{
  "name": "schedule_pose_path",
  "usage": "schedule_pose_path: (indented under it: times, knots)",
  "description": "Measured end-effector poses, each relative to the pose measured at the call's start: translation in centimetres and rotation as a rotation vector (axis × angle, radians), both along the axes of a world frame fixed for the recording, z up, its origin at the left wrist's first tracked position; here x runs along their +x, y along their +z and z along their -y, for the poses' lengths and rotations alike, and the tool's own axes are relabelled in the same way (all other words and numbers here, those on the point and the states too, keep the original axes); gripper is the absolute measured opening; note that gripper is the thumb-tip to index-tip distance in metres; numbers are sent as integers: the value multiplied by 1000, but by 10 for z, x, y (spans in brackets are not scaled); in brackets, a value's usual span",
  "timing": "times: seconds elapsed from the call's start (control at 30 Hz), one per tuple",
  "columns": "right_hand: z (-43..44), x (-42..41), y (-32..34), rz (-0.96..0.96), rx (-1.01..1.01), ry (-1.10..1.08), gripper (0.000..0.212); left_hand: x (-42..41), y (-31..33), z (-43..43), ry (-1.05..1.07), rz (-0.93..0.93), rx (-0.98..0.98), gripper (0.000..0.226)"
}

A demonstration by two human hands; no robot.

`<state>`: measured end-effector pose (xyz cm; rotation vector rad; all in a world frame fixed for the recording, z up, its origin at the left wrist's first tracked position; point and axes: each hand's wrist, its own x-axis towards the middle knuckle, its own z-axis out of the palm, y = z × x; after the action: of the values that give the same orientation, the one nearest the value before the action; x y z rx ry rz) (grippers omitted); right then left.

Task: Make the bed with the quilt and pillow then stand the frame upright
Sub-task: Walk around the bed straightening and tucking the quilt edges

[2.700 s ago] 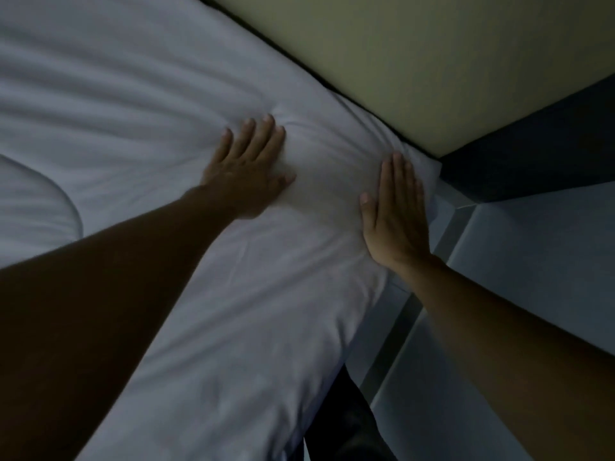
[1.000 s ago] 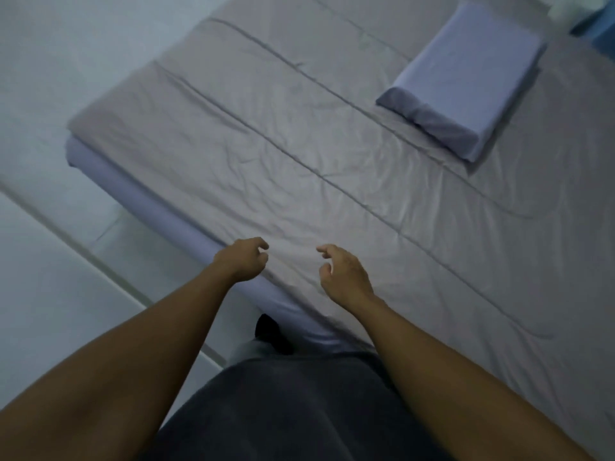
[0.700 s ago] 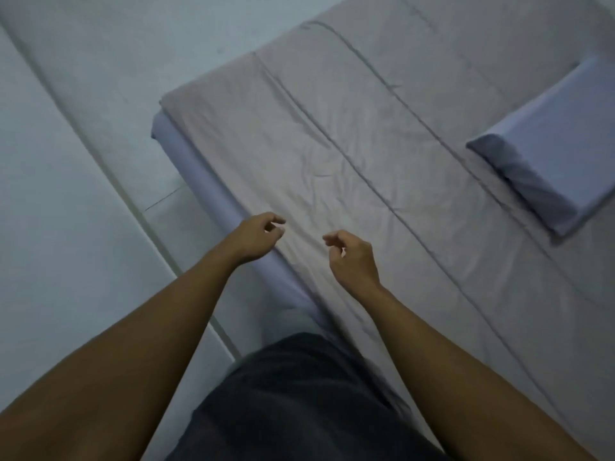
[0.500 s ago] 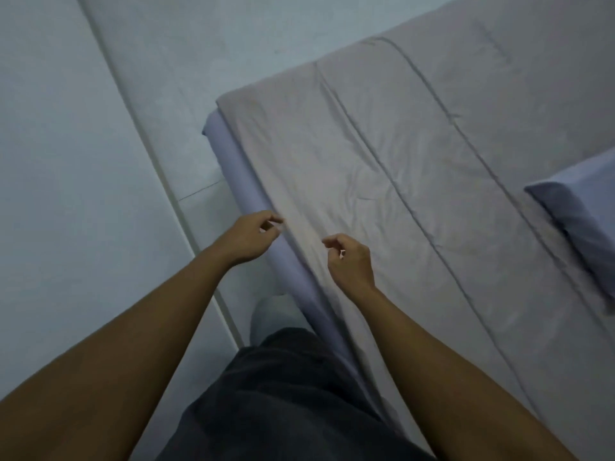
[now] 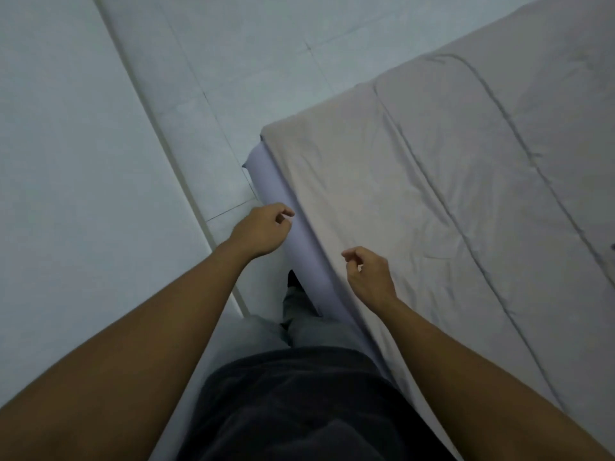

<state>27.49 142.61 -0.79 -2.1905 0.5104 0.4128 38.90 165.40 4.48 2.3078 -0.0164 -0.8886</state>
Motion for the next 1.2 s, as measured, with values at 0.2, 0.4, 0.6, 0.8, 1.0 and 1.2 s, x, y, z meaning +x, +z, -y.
schedule_pose_path:
  times: [0.2,0.4,0.6,0.8,1.0,1.2]
  knots:
    - [-27,73,-26,-77,-42,50,26,101,-27,-29,-4,2,31,29]
    - [-48,124,-67,-326,-18,72,46,170,-93,-34,-28,-123,29,31]
    - [-72,150,-103,-338,-178,-36,49,216,-155,-25,18,-277,39,45]
    - [-77,176,-136,-297,-391,1,25,251,-196,-12,85,-215,69,44]
    - [-82,189,-134,-334,-297,67,20,245,-196,-32,72,-24,150,27]
    - [-124,164,-136,-188,-171,140,8,249,-191,-45,102,55,128,16]
